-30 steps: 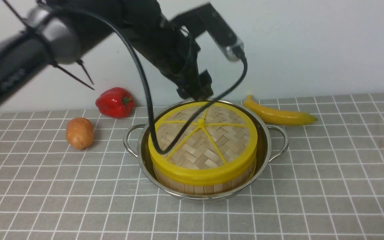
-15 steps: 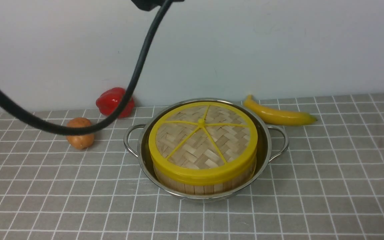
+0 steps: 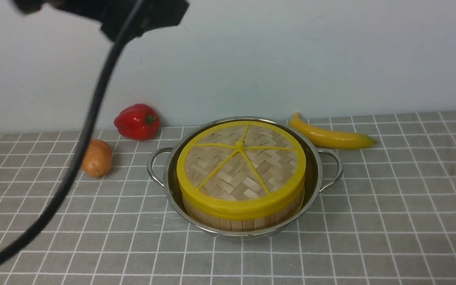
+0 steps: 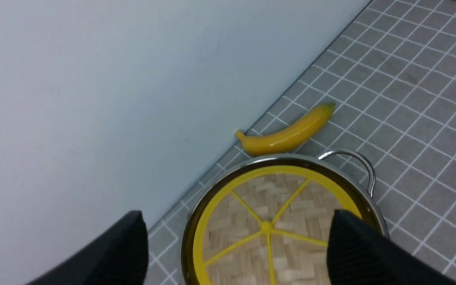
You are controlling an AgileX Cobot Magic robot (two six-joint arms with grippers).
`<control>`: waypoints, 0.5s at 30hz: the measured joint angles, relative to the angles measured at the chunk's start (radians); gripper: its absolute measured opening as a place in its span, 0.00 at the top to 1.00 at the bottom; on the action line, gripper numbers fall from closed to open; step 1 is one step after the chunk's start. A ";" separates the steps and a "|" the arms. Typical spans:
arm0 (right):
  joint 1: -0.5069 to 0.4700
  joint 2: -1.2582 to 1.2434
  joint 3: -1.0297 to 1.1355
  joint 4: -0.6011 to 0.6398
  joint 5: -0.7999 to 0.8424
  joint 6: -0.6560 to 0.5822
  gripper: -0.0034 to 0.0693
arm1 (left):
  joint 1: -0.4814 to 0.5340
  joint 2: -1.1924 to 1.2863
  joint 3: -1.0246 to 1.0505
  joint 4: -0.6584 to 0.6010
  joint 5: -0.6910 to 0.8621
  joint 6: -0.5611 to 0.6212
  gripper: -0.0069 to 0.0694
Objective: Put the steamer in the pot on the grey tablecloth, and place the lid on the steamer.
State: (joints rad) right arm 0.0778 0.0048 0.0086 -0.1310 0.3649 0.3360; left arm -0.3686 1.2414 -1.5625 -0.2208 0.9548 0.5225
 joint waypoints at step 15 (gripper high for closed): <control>0.000 0.000 0.000 0.000 0.000 -0.003 0.62 | 0.482 -0.943 1.296 -0.252 -0.580 0.003 0.18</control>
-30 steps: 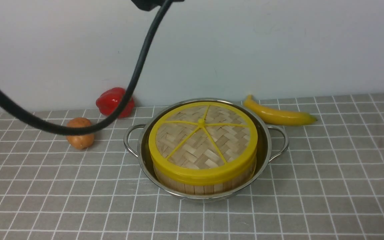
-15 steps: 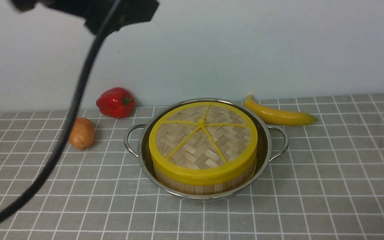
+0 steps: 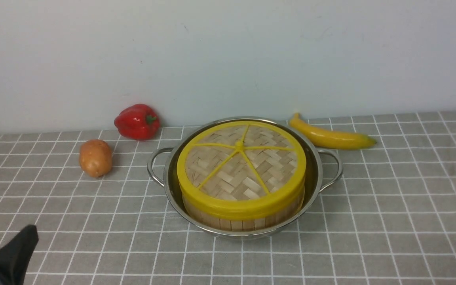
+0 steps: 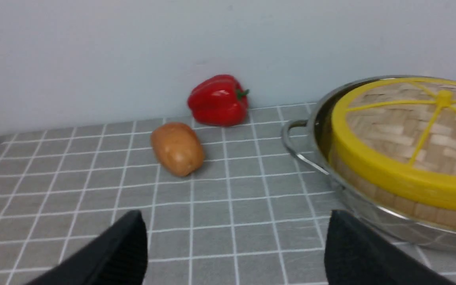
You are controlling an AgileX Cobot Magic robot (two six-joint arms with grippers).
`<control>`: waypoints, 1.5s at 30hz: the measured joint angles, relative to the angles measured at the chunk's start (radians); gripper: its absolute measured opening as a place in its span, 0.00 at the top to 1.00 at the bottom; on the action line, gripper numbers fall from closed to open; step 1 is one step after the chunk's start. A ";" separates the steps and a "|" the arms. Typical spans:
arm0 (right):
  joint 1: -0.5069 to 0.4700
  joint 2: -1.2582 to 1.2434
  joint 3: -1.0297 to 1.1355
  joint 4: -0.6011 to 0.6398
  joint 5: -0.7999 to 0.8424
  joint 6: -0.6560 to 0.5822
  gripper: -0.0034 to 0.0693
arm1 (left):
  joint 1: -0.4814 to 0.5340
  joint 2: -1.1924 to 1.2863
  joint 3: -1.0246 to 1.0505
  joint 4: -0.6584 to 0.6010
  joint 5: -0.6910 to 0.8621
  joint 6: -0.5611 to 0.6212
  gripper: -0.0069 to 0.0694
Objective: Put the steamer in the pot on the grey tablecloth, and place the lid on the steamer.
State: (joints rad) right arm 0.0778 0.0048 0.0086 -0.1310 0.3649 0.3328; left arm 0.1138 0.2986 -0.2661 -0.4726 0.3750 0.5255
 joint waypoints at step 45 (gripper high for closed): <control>0.000 0.000 0.000 0.000 -0.001 0.000 0.62 | 0.010 -0.299 0.273 0.448 -0.130 -0.444 0.18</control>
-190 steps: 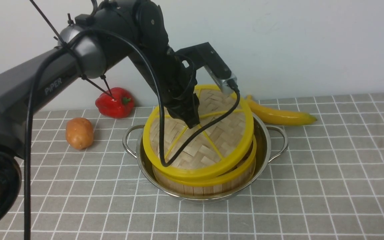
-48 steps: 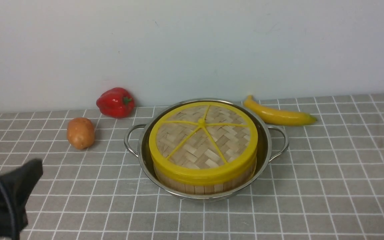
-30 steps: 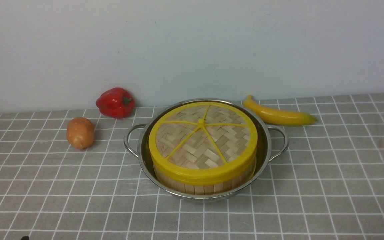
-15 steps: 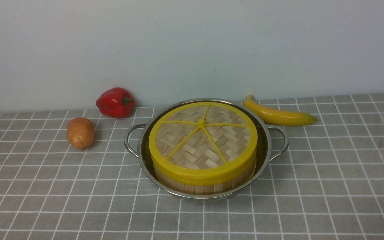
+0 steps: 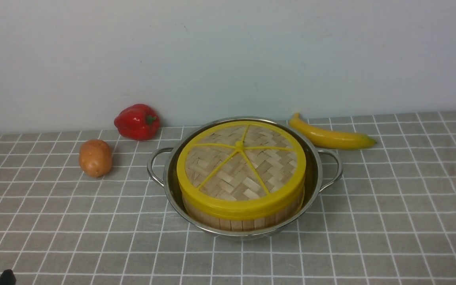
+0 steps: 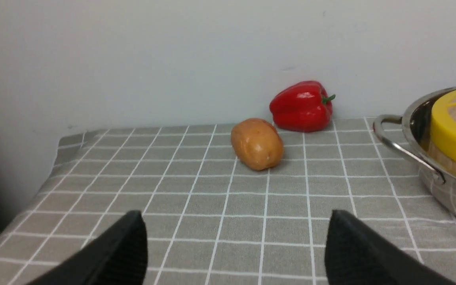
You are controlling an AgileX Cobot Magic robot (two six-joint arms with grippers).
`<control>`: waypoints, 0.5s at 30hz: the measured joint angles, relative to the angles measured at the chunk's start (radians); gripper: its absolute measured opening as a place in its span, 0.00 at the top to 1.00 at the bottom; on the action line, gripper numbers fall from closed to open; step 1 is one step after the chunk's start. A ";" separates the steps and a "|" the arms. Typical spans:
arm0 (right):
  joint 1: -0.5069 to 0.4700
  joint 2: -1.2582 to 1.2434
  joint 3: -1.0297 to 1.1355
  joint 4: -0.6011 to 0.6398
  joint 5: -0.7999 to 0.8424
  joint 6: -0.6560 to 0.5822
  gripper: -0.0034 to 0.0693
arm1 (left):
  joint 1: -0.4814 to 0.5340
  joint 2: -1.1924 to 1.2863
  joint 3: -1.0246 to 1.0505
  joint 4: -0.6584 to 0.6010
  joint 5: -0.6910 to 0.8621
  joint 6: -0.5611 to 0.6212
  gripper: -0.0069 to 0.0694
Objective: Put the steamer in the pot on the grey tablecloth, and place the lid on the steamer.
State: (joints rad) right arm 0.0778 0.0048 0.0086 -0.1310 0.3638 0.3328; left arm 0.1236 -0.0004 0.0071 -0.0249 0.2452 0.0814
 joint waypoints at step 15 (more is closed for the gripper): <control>0.000 0.000 0.000 0.000 0.000 0.003 0.62 | 0.000 0.000 0.000 0.073 0.079 -0.062 0.18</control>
